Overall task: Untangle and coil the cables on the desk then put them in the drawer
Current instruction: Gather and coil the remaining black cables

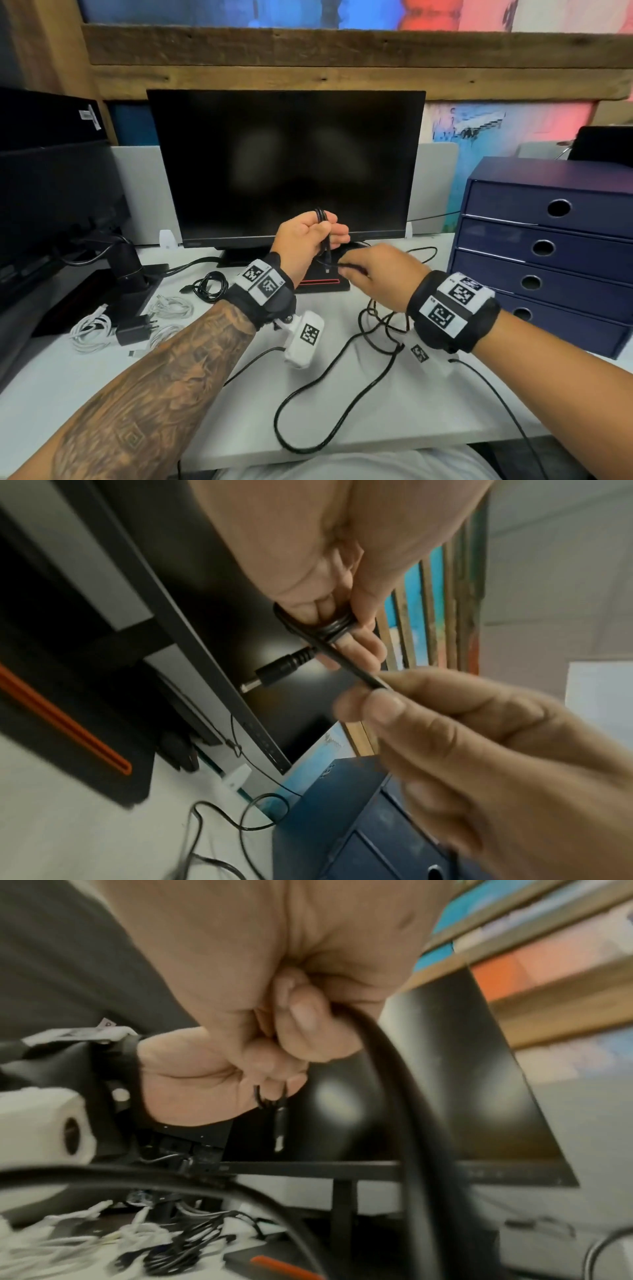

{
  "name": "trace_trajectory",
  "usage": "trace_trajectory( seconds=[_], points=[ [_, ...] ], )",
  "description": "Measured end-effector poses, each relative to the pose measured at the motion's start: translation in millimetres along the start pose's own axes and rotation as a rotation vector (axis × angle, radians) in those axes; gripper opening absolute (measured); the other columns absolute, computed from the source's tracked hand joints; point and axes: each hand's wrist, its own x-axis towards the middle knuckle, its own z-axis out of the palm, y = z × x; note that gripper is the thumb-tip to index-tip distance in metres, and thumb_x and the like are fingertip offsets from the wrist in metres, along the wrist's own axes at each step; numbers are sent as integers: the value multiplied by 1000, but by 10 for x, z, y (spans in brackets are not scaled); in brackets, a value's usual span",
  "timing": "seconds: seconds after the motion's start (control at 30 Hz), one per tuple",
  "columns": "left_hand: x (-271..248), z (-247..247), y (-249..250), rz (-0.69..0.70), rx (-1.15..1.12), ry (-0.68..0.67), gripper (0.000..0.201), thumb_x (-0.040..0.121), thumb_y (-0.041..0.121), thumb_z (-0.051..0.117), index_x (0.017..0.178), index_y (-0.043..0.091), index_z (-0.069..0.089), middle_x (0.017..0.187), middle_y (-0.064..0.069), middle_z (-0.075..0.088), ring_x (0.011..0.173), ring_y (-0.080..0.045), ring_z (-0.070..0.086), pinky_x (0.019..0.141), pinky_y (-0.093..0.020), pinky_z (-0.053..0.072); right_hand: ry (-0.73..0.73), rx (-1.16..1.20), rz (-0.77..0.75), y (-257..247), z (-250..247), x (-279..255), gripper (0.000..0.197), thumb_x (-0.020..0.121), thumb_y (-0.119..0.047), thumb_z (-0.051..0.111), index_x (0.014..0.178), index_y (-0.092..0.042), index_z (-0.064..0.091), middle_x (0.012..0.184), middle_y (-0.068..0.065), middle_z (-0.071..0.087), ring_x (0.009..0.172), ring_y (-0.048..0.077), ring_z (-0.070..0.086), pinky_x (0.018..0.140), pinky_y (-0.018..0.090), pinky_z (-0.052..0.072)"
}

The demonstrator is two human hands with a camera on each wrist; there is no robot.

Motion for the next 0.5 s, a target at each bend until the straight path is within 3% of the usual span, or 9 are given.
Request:
trace_trajectory(
  seconds=[0.17, 0.27, 0.4, 0.5],
  points=[
    [13, -20, 32, 71, 434, -166, 18, 102, 1, 45, 105, 1, 63, 80, -7, 70, 64, -5, 67, 61, -16, 53, 178, -54, -114, 44, -210, 7, 17, 97, -30, 61, 112, -29, 70, 82, -9, 66, 72, 8, 55, 67, 29, 49],
    [-11, -52, -20, 5, 587, -294, 18, 104, 8, 45, 102, 4, 62, 78, -9, 69, 68, -17, 66, 73, -30, 58, 191, -115, -96, 38, -256, 29, 17, 96, -31, 61, 111, -24, 58, 84, -6, 63, 74, 17, 60, 68, 37, 55],
    [-49, -45, -35, -162, 583, -367, 38, 107, 21, 33, 93, -1, 61, 59, -6, 55, 52, -18, 49, 63, -32, 45, 230, -233, -175, 208, -266, 44, 20, 95, -36, 61, 108, -25, 70, 87, -2, 63, 72, 19, 61, 60, 32, 51],
    [-26, -84, -5, -280, 514, -427, 33, 102, 20, 38, 87, 2, 61, 55, -5, 45, 49, -18, 39, 58, -33, 40, 289, -233, -175, 382, -264, 53, 27, 97, -38, 55, 111, -25, 75, 85, -1, 59, 66, 17, 56, 51, 29, 46]
  ],
)
